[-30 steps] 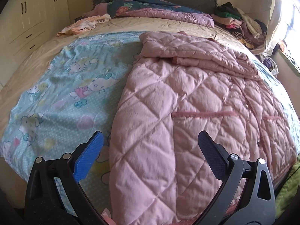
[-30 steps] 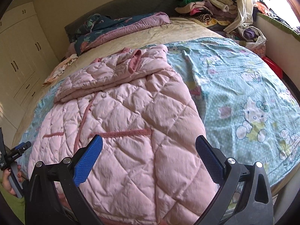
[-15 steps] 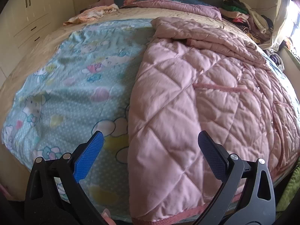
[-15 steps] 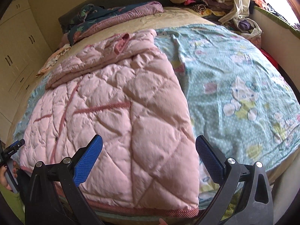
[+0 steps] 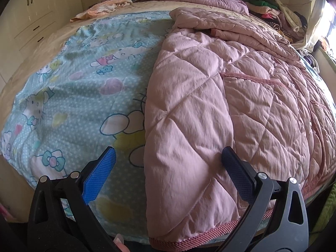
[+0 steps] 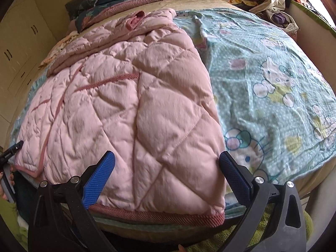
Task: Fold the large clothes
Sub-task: 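Grasp the ribbed hem with the right gripper while the left gripper grasps it too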
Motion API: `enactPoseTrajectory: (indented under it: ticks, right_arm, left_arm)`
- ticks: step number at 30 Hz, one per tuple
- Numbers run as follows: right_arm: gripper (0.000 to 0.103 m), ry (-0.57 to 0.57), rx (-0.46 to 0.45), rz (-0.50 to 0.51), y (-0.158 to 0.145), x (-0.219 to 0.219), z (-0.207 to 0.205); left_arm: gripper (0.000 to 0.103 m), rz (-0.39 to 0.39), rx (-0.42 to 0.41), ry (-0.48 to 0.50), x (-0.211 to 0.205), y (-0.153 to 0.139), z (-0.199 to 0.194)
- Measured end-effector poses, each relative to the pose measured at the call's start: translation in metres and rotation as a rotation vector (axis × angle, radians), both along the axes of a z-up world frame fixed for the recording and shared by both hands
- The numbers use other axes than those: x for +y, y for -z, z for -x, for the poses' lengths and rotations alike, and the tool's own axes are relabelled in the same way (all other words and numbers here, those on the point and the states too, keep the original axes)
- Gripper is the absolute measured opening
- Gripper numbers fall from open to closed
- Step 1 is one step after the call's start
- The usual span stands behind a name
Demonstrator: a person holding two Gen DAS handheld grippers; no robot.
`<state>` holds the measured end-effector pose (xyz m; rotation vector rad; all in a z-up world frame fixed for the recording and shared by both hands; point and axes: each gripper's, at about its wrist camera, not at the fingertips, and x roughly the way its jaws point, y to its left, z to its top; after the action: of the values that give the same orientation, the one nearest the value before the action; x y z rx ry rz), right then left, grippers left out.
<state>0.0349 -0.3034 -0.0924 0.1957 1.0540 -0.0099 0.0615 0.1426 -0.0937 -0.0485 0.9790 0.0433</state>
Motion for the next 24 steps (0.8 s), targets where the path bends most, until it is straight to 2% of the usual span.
enactPoseTrajectory:
  ticks: [11, 14, 15, 16, 17, 18, 21, 23, 24]
  right_arm:
    - [0.099, 0.001, 0.077, -0.084, 0.017, -0.006, 0.004]
    - [0.083, -0.033, 0.056, -0.080, 0.012, -0.002, 0.009]
    - [0.073, -0.037, 0.043, -0.067, 0.007, -0.002, 0.012]
    - [0.067, -0.041, 0.024, -0.069, 0.002, -0.003, 0.014]
    - [0.053, -0.043, 0.006, -0.069, -0.003, -0.005, 0.017]
    - [0.045, -0.051, -0.005, -0.078, -0.007, -0.005, 0.017]
    - [0.040, -0.090, -0.044, -0.080, -0.017, -0.002, 0.019]
    - [0.042, -0.095, -0.044, -0.094, -0.016, -0.002, 0.017]
    - [0.045, -0.097, -0.032, -0.099, -0.013, -0.002, 0.016]
  left_arm:
    - [0.095, 0.010, 0.018, 0.012, 0.000, 0.005, 0.009]
    - [0.095, 0.016, 0.025, 0.020, 0.001, 0.007, 0.014]
    - [0.095, 0.017, 0.027, 0.024, 0.001, 0.007, 0.016]
    - [0.095, 0.018, 0.029, 0.028, 0.001, 0.008, 0.019]
    - [0.095, 0.020, 0.032, 0.031, 0.001, 0.009, 0.021]
    - [0.095, 0.021, 0.034, 0.034, 0.001, 0.009, 0.022]
    - [0.095, 0.028, 0.046, 0.050, 0.000, 0.013, 0.026]
    - [0.094, 0.029, 0.042, 0.055, -0.001, 0.013, 0.027]
    - [0.090, 0.033, 0.038, 0.057, -0.002, 0.013, 0.027]
